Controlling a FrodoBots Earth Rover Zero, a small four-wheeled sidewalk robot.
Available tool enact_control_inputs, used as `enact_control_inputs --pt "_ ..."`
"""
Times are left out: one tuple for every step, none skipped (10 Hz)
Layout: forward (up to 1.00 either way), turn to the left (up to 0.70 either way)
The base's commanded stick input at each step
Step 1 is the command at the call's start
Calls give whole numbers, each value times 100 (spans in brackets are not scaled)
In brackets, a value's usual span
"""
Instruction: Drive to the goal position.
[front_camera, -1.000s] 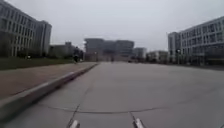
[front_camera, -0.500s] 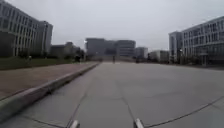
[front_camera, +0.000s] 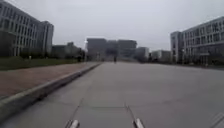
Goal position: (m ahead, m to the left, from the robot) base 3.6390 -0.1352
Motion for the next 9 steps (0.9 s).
enact_control_inputs --pt "70 -3" --pt "70 -3" --pt "70 -3" --pt "70 -3" --pt "70 -3" --pt "70 -3" --pt "70 -3" --pt "70 -3" --pt "70 -3"
